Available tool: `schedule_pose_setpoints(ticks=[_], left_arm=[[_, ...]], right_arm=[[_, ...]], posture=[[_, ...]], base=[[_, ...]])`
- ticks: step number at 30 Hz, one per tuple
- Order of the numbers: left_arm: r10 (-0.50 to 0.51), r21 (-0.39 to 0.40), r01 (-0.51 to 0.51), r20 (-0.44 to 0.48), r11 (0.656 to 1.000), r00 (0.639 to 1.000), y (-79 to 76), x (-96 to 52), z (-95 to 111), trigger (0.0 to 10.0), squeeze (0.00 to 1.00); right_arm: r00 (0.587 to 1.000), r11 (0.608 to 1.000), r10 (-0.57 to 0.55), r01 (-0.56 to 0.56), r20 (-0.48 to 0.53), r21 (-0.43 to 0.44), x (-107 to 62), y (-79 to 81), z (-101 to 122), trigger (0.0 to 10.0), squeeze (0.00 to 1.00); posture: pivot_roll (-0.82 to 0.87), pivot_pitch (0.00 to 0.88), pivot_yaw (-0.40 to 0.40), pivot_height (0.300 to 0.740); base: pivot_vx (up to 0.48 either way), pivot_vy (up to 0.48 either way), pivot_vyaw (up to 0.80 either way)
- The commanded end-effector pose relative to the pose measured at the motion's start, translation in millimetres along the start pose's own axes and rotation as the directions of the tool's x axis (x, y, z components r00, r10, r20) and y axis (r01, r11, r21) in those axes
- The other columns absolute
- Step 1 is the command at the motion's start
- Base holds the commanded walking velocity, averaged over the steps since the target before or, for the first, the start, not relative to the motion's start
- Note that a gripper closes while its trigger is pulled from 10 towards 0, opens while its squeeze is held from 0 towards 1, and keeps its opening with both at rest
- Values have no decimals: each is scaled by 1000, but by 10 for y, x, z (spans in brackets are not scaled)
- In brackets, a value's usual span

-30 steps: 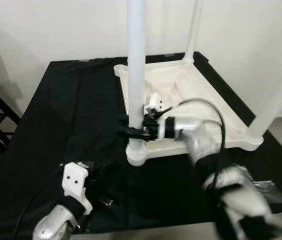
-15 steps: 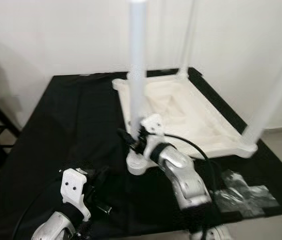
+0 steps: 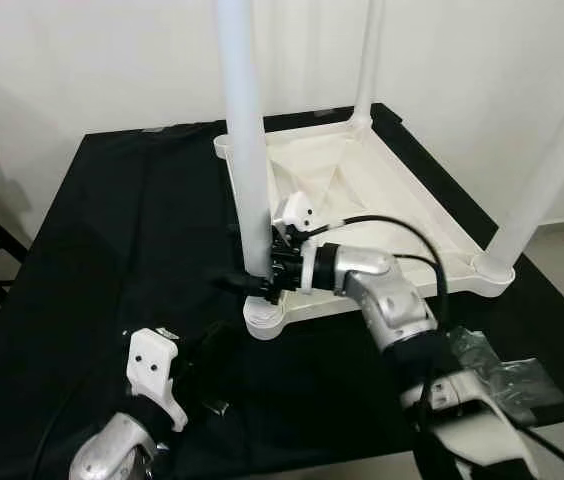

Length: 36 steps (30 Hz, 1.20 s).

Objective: Building children table

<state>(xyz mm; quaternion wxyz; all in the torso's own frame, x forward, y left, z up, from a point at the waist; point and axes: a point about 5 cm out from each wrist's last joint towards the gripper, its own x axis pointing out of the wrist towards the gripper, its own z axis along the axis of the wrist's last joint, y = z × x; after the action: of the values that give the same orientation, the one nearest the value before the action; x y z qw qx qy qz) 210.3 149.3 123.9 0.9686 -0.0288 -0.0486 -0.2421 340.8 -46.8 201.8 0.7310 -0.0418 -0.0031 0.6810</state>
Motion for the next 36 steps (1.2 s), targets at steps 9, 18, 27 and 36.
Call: schedule_pose_setpoints(ticks=[9,18,27,36], left_arm=[[4,-4,-4,-26,1000,1000,7,-26,-49,10000,0],[0,-8,0,-24,1000,1000,-6,-29,-43,10000,0],[5,-9,-5,-19,1000,1000,-9,-79,-6,10000,0],[-18,-15,18,-33,1000,999,-8,-82,-21,10000,0]], right_arm=[[992,992,106,-102,-62,75,40,-52,-158,0,0],[995,993,92,-88,-42,76,-83,-82,-200,0,0],[590,582,-785,807,-189,101,-202,21,-711,0,0],[656,651,-729,753,-195,97,-59,382,-818,0,0]], posture=[[44,70,19,740],[36,77,21,740],[35,113,17,740],[33,99,22,740]], base=[[0,0,0],[0,0,0],[0,0,0],[0,0,0]])
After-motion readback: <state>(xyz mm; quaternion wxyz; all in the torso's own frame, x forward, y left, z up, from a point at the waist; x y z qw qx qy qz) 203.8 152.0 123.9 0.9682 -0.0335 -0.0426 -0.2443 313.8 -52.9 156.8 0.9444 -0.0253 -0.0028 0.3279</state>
